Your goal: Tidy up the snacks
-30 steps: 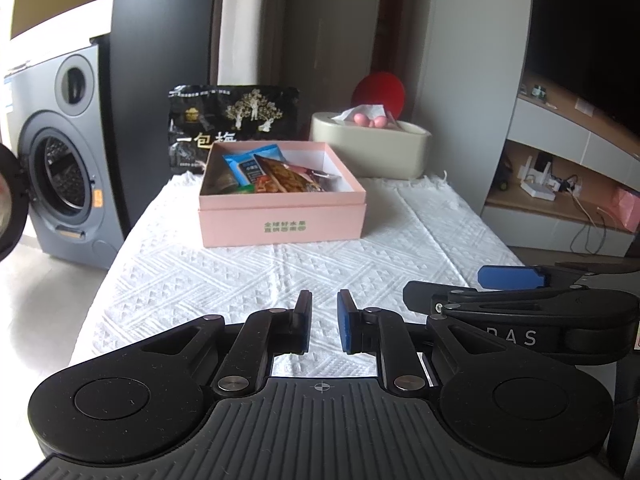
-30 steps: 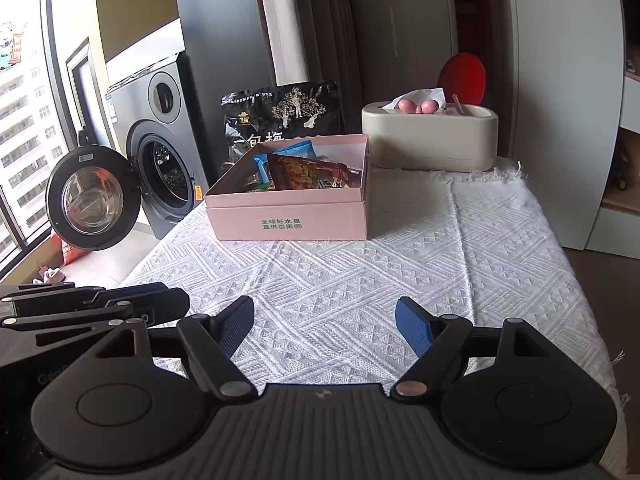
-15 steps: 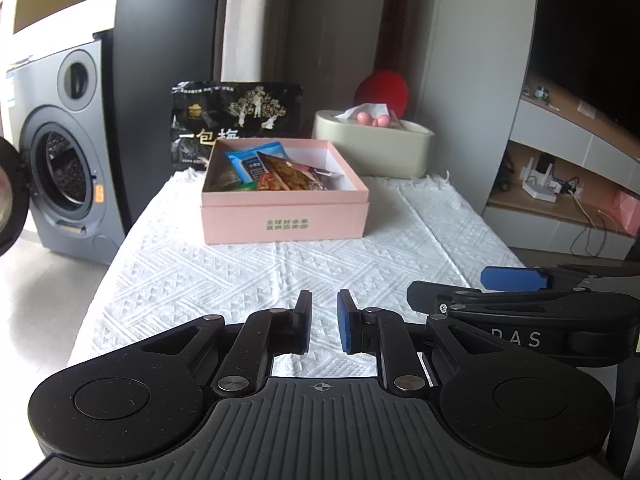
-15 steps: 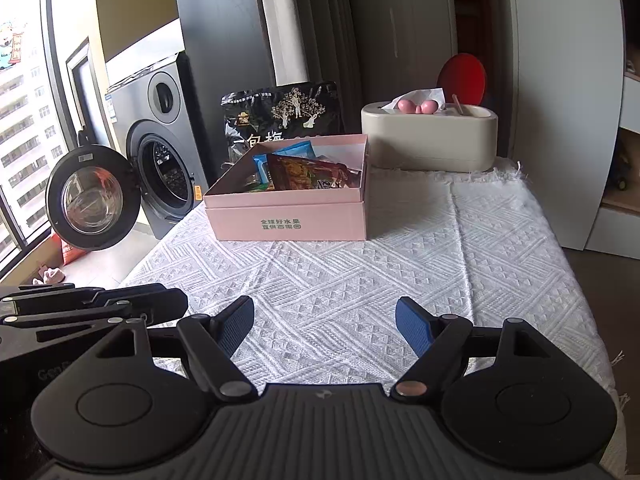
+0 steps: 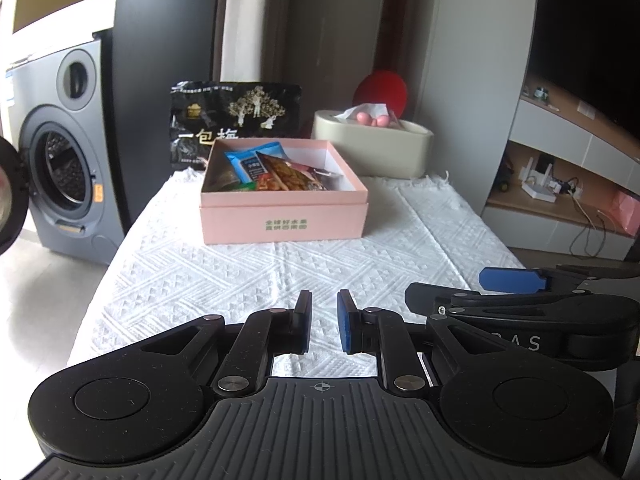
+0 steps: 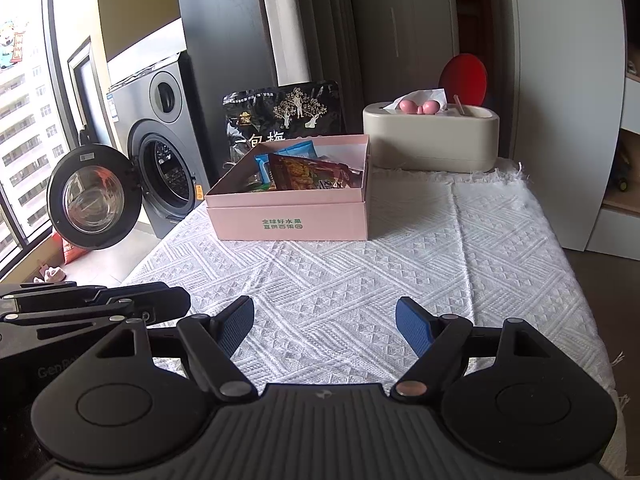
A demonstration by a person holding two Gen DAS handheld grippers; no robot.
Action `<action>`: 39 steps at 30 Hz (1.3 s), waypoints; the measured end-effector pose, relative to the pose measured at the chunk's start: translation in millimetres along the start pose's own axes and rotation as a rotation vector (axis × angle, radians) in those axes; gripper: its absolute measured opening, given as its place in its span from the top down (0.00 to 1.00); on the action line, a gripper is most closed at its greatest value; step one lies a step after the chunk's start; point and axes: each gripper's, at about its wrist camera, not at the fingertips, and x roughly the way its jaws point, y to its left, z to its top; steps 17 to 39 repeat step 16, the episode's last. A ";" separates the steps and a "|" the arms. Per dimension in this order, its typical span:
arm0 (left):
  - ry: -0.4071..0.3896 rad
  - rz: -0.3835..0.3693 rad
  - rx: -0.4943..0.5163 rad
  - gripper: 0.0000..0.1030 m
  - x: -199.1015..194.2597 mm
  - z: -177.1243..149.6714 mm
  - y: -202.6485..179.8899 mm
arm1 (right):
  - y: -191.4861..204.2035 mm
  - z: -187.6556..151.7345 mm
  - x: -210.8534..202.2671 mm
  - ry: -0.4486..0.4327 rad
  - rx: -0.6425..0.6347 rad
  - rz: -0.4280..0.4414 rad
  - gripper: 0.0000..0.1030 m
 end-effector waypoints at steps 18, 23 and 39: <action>0.013 0.029 -0.119 0.83 18.4 0.5 36.8 | 1.7 4.3 17.0 0.040 -0.024 -0.042 0.21; 0.013 0.029 -0.119 0.83 18.4 0.5 36.8 | 1.7 4.3 17.0 0.040 -0.024 -0.042 0.21; 0.013 0.029 -0.119 0.83 18.4 0.5 36.8 | 1.7 4.3 17.0 0.040 -0.024 -0.042 0.21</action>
